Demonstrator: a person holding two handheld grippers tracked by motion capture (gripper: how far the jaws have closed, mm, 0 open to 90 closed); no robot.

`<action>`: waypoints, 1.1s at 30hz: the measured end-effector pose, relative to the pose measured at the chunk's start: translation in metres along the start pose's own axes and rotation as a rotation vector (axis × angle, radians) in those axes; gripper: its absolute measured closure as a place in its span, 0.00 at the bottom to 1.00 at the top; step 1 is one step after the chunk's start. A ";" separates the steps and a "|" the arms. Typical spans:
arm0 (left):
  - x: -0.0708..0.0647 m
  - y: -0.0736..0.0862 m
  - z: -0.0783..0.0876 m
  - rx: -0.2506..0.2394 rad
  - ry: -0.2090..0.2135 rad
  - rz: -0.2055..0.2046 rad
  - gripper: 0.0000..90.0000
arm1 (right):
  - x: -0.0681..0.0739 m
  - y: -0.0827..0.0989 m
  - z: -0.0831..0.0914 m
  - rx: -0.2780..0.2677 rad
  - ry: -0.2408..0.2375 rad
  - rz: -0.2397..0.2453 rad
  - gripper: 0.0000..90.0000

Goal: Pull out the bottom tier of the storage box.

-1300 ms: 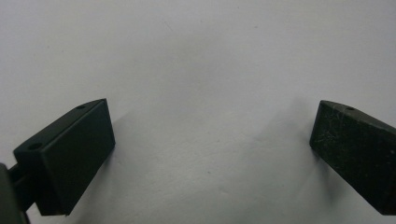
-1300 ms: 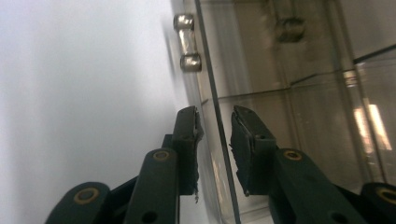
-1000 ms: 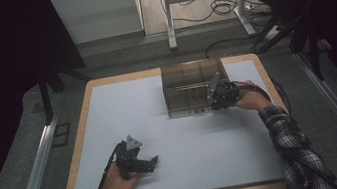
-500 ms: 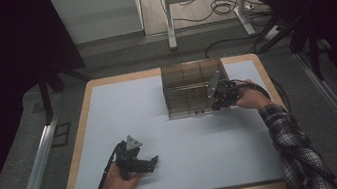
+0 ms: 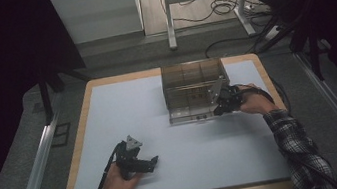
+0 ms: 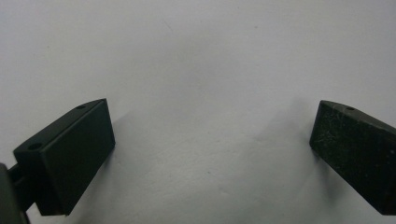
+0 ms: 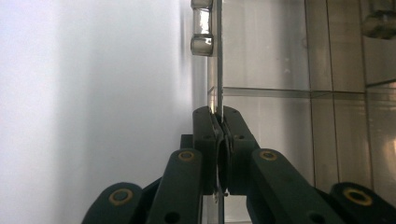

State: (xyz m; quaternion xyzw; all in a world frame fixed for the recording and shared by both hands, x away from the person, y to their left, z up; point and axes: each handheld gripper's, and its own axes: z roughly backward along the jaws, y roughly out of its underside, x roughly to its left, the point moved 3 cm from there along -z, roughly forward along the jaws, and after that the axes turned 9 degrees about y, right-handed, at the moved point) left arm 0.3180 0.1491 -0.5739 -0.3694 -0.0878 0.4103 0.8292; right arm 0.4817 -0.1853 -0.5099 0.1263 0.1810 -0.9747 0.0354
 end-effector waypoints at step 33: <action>0.000 0.000 0.000 0.000 0.000 0.000 0.00 | 0.032 0.005 0.001 -0.050 0.018 -0.010 0.92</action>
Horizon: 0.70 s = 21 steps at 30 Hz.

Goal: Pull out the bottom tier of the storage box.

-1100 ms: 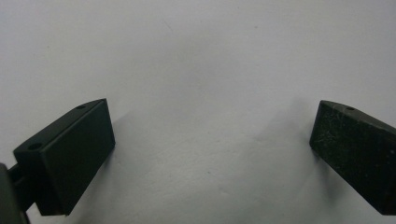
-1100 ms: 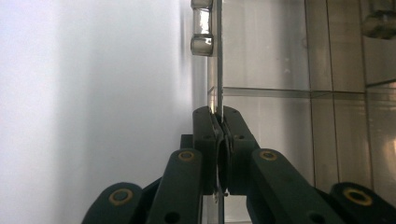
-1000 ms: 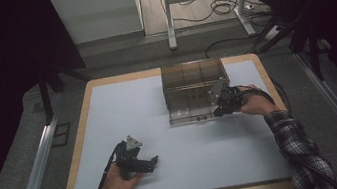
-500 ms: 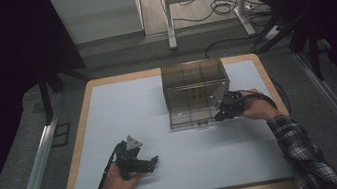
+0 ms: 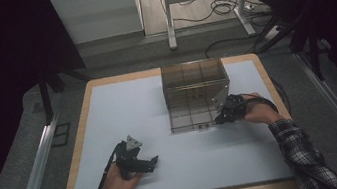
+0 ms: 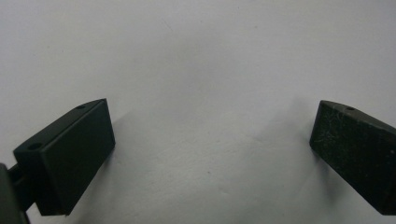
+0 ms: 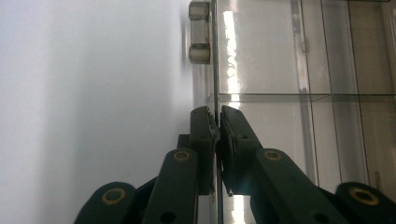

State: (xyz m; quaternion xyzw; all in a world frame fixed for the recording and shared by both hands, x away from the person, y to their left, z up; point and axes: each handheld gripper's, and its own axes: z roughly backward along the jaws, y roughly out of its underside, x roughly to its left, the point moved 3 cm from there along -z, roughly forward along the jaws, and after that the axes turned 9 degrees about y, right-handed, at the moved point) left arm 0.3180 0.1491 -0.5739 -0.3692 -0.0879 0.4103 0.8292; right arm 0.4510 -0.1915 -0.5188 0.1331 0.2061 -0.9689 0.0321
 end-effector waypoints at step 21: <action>0.000 0.000 0.000 0.000 0.000 0.000 0.00 | 0.006 -0.007 0.010 -0.064 0.044 -0.048 0.76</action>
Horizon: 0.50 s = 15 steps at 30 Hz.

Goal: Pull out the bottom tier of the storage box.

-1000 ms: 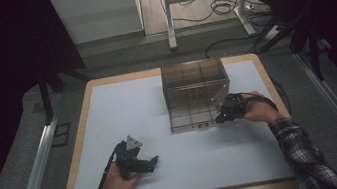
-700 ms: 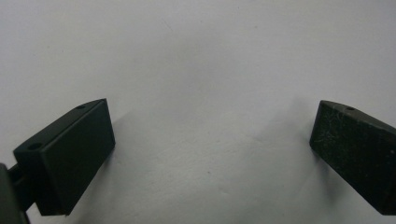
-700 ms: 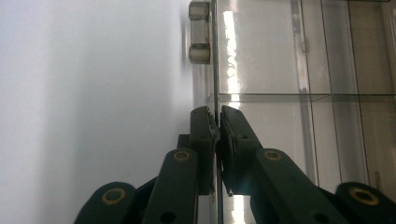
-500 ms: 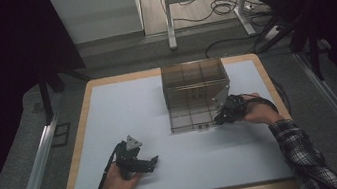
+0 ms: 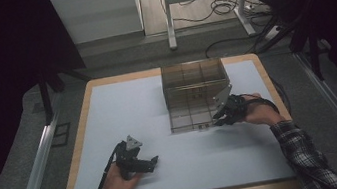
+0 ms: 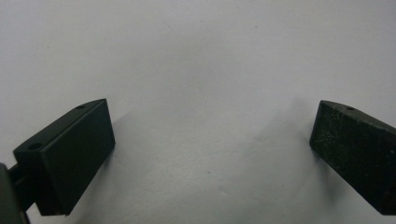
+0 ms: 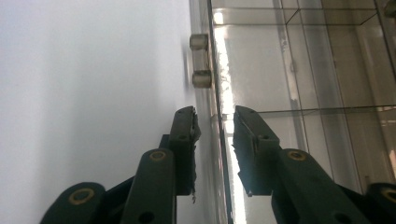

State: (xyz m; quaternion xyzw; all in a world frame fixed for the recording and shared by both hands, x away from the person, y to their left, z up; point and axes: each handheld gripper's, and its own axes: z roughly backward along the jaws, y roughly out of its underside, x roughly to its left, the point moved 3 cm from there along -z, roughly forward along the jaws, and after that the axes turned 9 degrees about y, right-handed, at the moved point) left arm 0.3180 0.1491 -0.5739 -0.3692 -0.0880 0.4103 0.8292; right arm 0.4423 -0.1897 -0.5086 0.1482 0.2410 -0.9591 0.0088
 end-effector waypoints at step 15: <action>0.000 0.000 0.000 0.000 0.000 0.000 0.00 | 0.008 -0.006 0.009 -0.018 0.039 -0.009 0.64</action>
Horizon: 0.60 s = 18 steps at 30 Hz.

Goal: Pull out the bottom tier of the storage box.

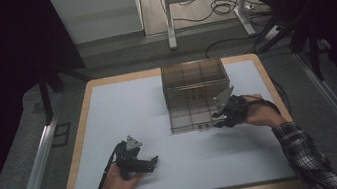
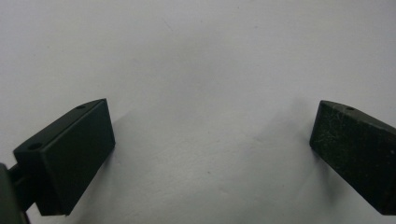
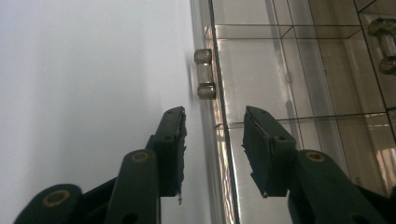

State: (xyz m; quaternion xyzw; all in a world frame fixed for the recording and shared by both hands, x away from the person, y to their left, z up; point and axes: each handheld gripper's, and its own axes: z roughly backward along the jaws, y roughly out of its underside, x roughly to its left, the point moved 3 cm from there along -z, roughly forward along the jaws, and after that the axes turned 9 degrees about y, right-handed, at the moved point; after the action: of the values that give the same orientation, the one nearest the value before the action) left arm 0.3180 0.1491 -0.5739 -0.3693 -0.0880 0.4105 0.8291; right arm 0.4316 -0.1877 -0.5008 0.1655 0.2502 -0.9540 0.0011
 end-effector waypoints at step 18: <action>0.000 0.000 0.000 0.001 0.000 0.000 0.00 | 0.013 0.001 0.007 -0.036 0.042 -0.047 0.49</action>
State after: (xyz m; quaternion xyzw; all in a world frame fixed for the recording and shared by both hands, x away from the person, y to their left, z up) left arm 0.3180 0.1491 -0.5739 -0.3690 -0.0880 0.4103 0.8293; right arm 0.4175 -0.1907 -0.4994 0.1795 0.2712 -0.9454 -0.0236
